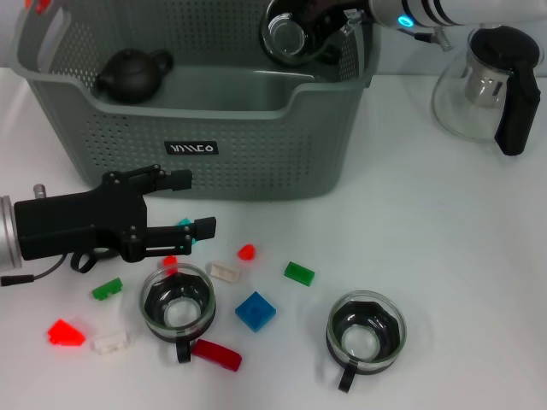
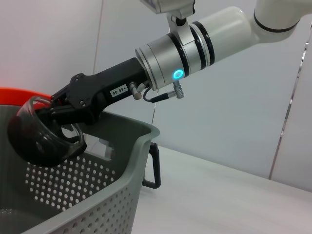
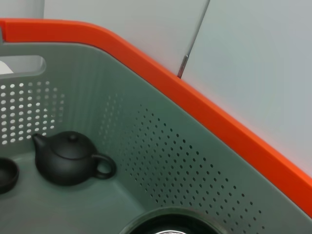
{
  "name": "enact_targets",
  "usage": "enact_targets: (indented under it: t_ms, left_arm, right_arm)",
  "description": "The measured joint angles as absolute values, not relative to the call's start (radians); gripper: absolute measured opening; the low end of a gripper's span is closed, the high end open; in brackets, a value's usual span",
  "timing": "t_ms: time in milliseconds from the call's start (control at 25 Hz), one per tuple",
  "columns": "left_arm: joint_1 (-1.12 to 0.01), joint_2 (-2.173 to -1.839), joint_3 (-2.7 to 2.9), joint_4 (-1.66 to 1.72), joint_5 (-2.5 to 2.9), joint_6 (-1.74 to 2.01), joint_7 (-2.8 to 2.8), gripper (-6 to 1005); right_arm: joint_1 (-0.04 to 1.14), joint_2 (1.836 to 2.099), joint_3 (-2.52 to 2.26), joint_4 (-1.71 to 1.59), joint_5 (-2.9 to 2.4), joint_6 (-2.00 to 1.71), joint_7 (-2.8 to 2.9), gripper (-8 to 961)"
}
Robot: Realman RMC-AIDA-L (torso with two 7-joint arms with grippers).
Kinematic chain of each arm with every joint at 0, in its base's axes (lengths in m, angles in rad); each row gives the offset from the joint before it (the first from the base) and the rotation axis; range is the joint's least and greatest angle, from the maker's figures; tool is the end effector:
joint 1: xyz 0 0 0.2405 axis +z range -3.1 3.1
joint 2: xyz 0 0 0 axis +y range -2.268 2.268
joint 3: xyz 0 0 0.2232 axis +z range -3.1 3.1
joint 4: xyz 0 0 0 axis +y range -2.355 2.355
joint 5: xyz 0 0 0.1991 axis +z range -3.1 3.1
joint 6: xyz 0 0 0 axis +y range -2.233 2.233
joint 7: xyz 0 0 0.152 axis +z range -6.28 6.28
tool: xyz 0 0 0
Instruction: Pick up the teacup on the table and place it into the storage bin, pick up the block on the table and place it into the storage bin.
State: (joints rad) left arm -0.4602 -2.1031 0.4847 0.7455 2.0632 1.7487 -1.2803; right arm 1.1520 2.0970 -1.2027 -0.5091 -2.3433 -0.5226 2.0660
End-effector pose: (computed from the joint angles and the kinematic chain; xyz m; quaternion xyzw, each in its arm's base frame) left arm -0.2400 0.2829 0.0352 -0.9298 -0.1812 -0.2829 0.1506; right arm 0.0714 0.4722 -0.0377 -0.9172 0.1309 0.0273 0.3752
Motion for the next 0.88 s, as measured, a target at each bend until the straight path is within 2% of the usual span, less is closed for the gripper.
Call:
enact_targets:
  t_ms: [280,480,720,880]
  left_arm:
    - [-0.46,-2.102,0.485,0.745,2.063,1.749,-1.28,860]
    - [-0.46,-2.102,0.485,0.745,2.063,1.749,-1.279,860]
    - [-0.46,-2.102,0.483,0.745,2.063,1.749,-1.279,860]
    - [-0.459,-2.099,0.476,0.745,2.066,1.752,-1.279,860]
  right_arm:
    - [1.152,2.097,-1.201,-0.512,-2.346,-0.533,2.068,70]
    - [1.152,2.096,-1.201,-0.513,-2.348,-0.54,2.068,137]
    - [1.152,2.095,-1.199,-0.519,-2.349,-0.542,2.068,231]
    - [1.149,2.094,-1.195,-0.543,-2.348,-0.55,2.066,387]
